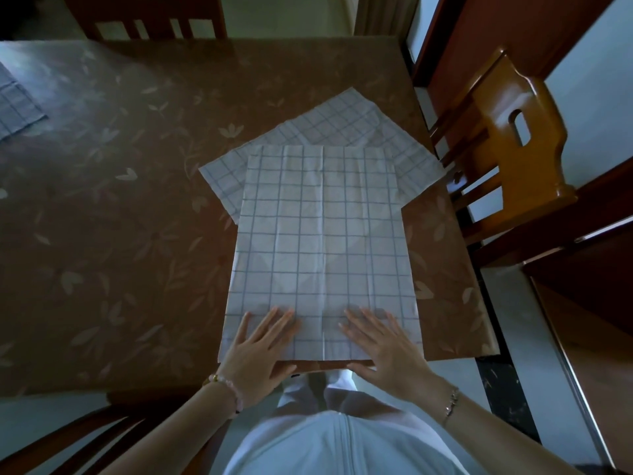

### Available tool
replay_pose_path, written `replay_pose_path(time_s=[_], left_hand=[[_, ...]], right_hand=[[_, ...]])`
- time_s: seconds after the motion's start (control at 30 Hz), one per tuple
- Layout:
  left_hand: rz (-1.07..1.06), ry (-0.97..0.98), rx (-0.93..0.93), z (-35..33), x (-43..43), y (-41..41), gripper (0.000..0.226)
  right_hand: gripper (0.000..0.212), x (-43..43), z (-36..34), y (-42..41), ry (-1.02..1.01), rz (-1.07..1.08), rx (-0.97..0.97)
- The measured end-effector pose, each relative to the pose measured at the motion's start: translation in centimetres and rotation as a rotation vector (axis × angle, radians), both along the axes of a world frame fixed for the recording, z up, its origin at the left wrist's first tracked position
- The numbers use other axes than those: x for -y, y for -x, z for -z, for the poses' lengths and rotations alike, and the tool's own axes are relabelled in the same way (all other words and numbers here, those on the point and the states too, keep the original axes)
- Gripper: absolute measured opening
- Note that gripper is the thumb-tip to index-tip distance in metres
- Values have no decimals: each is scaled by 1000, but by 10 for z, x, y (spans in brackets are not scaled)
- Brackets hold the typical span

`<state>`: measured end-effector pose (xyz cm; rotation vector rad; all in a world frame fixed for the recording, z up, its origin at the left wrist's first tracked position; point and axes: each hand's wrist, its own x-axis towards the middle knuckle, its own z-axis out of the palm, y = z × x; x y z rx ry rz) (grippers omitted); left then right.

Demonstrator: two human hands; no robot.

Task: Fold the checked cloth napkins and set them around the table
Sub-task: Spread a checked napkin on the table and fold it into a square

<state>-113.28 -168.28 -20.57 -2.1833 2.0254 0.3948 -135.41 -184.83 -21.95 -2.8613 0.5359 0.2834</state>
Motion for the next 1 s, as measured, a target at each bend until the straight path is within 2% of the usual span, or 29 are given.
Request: replay_pose_path(time_s=[0.2,0.3,0.43,0.53,0.67,0.9,1.0], left_hand=[[-19,-47,-1,2,-3,7,75],[16,10,8,3,-1,8,70],[50,71,6,6,-1,10,84],[53,91,9,9,-3,10,78],[65,144,14,9,-5,9,54],[42,165,27,11,-3,12,64],[8,214,-2,4,0,12,62]], right_hand=[[77,16,4,5,-17,-95,-21],[74,16,6,5,-14,-96,14],[68,15,7,7,-7,-93,51],[66,15,9,8,-15,-98,79],[64,17,10,8,-35,-92,91],[51,16,7,6,-5,-92,158],[35,15,5,4,-45,-18,260]])
